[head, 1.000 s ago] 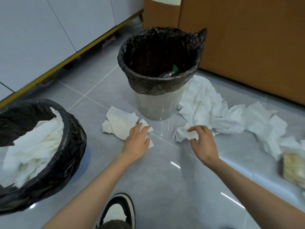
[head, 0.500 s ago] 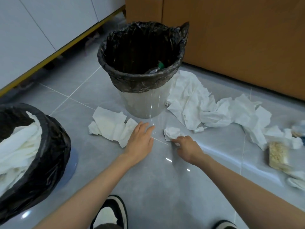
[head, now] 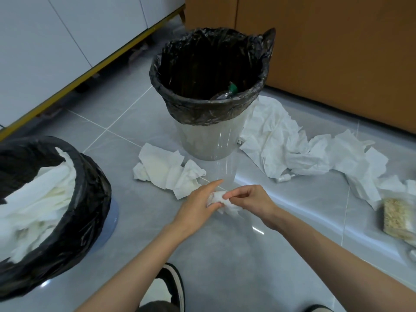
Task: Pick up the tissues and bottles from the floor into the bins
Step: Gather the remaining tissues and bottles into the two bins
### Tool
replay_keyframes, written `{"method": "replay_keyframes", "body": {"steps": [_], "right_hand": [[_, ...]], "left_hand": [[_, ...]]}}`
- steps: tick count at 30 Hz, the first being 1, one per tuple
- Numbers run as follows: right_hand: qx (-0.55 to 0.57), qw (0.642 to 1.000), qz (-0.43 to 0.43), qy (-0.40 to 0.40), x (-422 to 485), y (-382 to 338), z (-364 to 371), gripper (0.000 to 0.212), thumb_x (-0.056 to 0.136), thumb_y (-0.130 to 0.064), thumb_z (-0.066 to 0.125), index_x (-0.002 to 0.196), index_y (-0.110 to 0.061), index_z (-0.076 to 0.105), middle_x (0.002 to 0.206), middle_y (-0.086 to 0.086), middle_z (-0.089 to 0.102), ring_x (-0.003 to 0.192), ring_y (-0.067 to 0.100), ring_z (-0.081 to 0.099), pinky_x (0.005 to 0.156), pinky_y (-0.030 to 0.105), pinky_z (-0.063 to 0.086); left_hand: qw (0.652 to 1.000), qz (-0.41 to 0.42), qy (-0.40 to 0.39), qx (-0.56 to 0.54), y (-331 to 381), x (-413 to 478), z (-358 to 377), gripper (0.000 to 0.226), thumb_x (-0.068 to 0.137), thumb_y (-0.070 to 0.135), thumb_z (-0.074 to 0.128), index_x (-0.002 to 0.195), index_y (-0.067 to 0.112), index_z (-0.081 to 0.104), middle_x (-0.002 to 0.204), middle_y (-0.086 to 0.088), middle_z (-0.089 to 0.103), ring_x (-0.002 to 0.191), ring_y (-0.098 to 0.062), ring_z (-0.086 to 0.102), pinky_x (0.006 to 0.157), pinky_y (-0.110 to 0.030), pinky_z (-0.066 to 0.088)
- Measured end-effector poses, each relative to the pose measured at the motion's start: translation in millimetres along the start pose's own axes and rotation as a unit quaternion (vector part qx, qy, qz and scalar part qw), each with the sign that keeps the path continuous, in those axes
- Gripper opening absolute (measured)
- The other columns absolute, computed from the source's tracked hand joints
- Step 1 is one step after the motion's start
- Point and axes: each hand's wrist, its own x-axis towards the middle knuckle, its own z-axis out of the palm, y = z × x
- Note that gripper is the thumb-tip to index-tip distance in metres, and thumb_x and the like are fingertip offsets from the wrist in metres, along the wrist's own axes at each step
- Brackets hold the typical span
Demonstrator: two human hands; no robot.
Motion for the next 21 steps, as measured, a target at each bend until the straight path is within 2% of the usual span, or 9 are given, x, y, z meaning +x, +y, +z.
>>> {"method": "replay_keyframes", "body": {"steps": [3,7,11,14,17,19,21], "right_hand": [[-0.025,0.999,-0.025,0.027,9.6,-7.7,12.0,0.016,0.082,-0.002,0.066,0.083,-0.016,0.074,0.081,-0.006,0.071,0.067,0.001,0.061,0.064,0.011,0.046],[-0.166,0.982,-0.074,0.053,29.3,-24.3,33.5,0.021,0.083,-0.01,0.065,0.1,-0.02,0.069,0.097,-0.006,0.067,0.073,0.016,0.062,0.063,0.016,0.047],[-0.285,0.944,-0.165,0.01,53.3,-41.3,57.2,0.042,0.087,-0.013,0.06,0.127,-0.023,0.053,0.131,-0.001,0.05,0.096,0.014,0.052,0.082,0.021,0.04],[-0.402,0.9,-0.166,-0.022,69.2,-44.8,71.8,0.053,0.087,-0.017,0.06,0.135,-0.032,0.044,0.144,0.001,0.036,0.122,0.02,0.046,0.094,0.031,0.044],[-0.489,0.864,-0.116,-0.036,79.4,-43.3,81.5,0.056,0.09,-0.022,0.059,0.139,-0.034,0.037,0.147,0.006,0.028,0.123,0.027,0.045,0.094,0.038,0.046],[-0.51,0.854,-0.092,-0.035,82.2,-38.2,84.1,0.051,0.091,-0.021,0.057,0.137,-0.03,0.039,0.141,0.009,0.032,0.118,0.03,0.048,0.091,0.039,0.046],[-0.511,0.854,-0.094,-0.017,83.0,-30.1,85.8,0.038,0.091,-0.017,0.054,0.127,-0.023,0.047,0.129,0.01,0.04,0.11,0.032,0.052,0.086,0.039,0.048]], "left_hand": [[0.999,-0.021,0.043,-0.012,-11.0,-8.6,-11.3,0.045,0.088,0.023,0.064,0.131,0.028,0.053,0.116,0.008,0.062,0.103,-0.006,0.054,0.086,-0.015,0.04],[0.993,-0.076,0.088,-0.017,-33.9,-23.1,-26.2,0.034,0.087,0.024,0.065,0.121,0.028,0.061,0.115,0.011,0.066,0.105,-0.009,0.06,0.09,-0.027,0.048],[0.99,-0.11,0.087,-0.006,-52.6,-39.9,-37.7,0.034,0.087,0.024,0.064,0.12,0.03,0.062,0.112,0.012,0.067,0.103,-0.01,0.062,0.088,-0.027,0.049],[0.988,-0.125,0.086,-0.006,-57.8,-47.3,-42.3,0.032,0.088,0.024,0.063,0.119,0.031,0.063,0.109,0.013,0.068,0.102,-0.011,0.062,0.087,-0.027,0.049],[0.987,-0.137,0.087,0.005,-58.5,-51.9,-44.9,0.033,0.089,0.024,0.062,0.12,0.032,0.062,0.112,0.014,0.067,0.104,-0.01,0.061,0.086,-0.023,0.046],[0.987,-0.137,0.088,0.009,-57.7,-54.2,-46.5,0.034,0.09,0.026,0.061,0.123,0.032,0.06,0.116,0.014,0.065,0.108,-0.009,0.059,0.089,-0.023,0.045],[0.988,-0.135,0.081,0.009,-57.4,-56.9,-48.6,0.036,0.09,0.026,0.06,0.126,0.032,0.058,0.12,0.013,0.064,0.111,-0.01,0.058,0.092,-0.023,0.045]]}}
